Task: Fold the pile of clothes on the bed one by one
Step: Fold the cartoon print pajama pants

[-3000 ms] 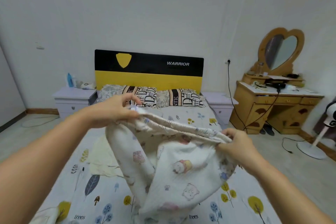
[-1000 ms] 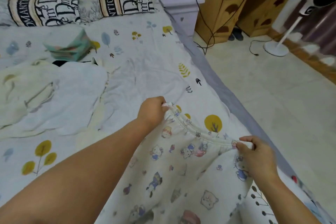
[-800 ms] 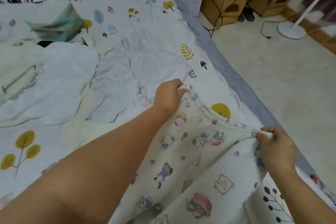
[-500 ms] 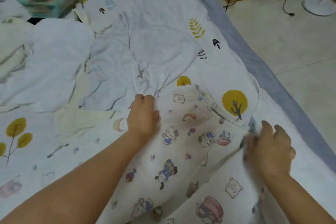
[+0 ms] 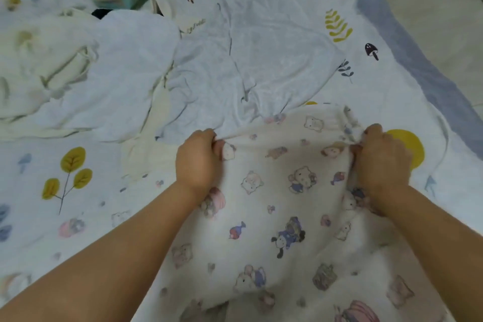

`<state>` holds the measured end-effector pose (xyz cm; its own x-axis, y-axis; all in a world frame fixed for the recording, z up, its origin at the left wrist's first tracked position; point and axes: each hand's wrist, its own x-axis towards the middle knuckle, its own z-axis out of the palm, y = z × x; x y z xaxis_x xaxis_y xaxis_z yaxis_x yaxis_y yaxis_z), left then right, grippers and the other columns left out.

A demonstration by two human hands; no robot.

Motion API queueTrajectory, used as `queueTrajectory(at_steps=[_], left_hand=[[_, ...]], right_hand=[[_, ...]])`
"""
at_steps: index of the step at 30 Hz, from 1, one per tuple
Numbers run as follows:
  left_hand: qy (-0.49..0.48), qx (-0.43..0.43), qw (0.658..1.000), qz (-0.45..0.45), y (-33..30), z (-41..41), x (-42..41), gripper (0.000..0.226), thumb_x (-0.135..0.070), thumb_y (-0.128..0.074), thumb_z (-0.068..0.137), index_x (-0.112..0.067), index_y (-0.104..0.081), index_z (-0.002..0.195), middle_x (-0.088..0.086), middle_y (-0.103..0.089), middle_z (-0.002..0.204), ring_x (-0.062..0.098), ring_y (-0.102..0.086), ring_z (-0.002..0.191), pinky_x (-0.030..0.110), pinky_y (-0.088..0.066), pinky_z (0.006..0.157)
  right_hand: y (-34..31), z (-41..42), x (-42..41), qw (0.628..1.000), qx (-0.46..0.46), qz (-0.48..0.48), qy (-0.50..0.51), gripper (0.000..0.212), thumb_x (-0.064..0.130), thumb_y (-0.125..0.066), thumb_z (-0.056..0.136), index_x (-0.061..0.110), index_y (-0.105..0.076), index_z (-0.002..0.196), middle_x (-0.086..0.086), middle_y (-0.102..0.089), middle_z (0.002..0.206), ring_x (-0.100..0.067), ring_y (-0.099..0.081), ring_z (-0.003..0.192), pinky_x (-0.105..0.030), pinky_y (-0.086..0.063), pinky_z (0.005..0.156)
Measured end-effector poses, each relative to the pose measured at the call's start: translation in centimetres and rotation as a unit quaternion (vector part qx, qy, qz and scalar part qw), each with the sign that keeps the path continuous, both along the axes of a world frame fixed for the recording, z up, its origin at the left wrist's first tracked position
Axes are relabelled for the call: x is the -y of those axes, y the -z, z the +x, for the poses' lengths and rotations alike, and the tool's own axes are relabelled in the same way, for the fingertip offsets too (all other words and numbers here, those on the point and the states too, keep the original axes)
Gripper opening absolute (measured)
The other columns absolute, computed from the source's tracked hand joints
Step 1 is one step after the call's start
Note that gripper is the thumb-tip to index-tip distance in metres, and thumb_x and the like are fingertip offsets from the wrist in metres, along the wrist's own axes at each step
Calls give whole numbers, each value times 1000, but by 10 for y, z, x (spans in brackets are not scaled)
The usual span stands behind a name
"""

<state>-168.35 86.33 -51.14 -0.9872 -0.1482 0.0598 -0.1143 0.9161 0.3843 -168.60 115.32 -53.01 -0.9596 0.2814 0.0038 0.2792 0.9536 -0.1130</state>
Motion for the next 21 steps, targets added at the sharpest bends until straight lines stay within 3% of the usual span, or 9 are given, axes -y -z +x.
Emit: queueTrajectory(at_steps=[3,6,9,13,15,17,19,21], left_hand=[[30,-20,997,63,-4,-10,-19,10,-10,-51,90,-5,-60,90,13,-57,95,24,-52,79,22,-21,59],[50,8,995,86,-4,2,-20,34,-10,-49,91,-6,-52,124,13,-42,137,25,-52,112,25,-38,81],[64,26,996,62,0,35,5,38,-8,-52,88,-5,-52,126,12,-41,141,26,-45,124,32,-35,99],[-1,38,999,10,2,83,75,33,-7,-52,84,-2,-61,116,18,-52,131,36,-48,120,45,-38,100],[-65,55,996,-30,0,100,120,35,-5,-48,84,0,-60,116,22,-53,129,41,-49,116,49,-38,95],[-131,107,983,-70,-2,113,167,39,3,-48,84,1,-55,123,24,-51,131,44,-47,116,51,-38,90],[-166,190,962,-107,-2,125,212,45,-2,-51,84,-4,-50,129,21,-52,130,41,-47,117,49,-39,90],[-163,280,935,-143,-1,136,249,47,-10,-53,82,-14,-49,129,11,-55,126,32,-49,117,43,-40,92]], right_hand=[[-5,-12,-14,997,-51,-16,61,20,2,-53,87,-8,-48,103,-36,-53,96,-46,-50,91,-45,-31,72],[-10,-10,-3,994,-36,-32,98,50,7,-54,87,-1,-37,133,-35,-39,126,-44,-36,117,-51,-25,98],[-14,15,40,999,-20,-32,-34,68,15,-60,86,8,-28,145,-28,-27,145,-39,-24,134,-54,-13,109],[-2,55,99,968,88,-12,-236,60,27,-45,95,18,-20,149,-16,-17,155,-29,-14,143,-50,-5,115],[0,62,118,961,87,-6,-262,49,28,-38,97,10,-37,142,-22,-35,145,-34,-34,135,-54,-22,110],[-3,61,138,960,-11,-26,-279,40,18,-45,90,-1,-58,123,-30,-58,118,-43,-58,106,-57,-44,89],[-5,56,163,952,-70,-49,-295,36,5,-63,82,-4,-61,117,-29,-62,99,-44,-62,85,-51,-50,72],[-9,48,194,942,-52,-57,-325,47,3,-70,78,-3,-58,122,-25,-60,87,-39,-59,73,-45,-49,61]])
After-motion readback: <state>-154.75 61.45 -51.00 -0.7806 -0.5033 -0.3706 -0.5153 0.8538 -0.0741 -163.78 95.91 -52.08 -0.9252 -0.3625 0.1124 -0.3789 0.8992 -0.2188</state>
